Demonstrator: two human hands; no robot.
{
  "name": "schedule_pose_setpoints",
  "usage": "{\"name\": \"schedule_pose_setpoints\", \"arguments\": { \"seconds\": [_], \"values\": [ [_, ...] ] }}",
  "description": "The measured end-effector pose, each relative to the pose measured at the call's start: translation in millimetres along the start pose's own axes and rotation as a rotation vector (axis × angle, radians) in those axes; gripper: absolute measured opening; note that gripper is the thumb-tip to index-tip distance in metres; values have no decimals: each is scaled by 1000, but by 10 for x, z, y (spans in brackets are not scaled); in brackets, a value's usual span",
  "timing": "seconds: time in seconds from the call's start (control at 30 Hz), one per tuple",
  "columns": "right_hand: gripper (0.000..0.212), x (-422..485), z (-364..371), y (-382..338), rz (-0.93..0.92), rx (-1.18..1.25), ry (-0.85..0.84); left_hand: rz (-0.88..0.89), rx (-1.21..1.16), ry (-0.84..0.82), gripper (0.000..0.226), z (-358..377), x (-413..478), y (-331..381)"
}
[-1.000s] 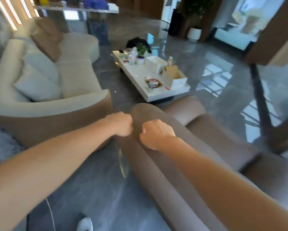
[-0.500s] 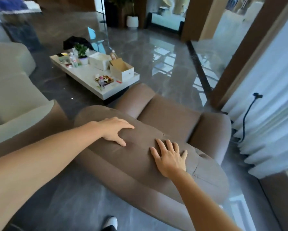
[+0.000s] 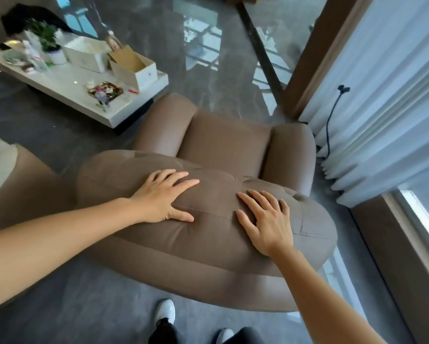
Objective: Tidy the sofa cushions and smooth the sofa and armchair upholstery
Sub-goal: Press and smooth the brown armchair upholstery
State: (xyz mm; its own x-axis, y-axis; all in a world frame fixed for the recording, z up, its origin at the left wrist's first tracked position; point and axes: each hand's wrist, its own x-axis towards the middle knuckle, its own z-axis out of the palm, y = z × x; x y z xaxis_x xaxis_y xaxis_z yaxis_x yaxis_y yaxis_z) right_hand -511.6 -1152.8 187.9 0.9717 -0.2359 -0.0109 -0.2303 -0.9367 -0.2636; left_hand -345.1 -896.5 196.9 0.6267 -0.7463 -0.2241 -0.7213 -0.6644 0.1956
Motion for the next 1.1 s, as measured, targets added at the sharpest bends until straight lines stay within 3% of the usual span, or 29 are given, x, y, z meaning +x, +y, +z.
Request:
{"name": "schedule_pose_setpoints", "arguments": {
  "seconds": [0.2, 0.73, 0.9, 1.1],
  "values": [
    [59, 194, -3, -135, -115, 29, 8, -142, -6, 180, 92, 33, -137, 394],
    [54, 426, -503, 1877, -400, 103, -47, -379, 8, 180, 79, 280, 787, 2490],
    [56, 750, -680, 2596, -498, 82, -86, -294, -21, 218, 68, 322, 1309, 3036],
    [54, 1211, -870, 3373, -259, 151, -44, -182, -84, 142, 86, 277, 1997, 3572]
  ]
}}
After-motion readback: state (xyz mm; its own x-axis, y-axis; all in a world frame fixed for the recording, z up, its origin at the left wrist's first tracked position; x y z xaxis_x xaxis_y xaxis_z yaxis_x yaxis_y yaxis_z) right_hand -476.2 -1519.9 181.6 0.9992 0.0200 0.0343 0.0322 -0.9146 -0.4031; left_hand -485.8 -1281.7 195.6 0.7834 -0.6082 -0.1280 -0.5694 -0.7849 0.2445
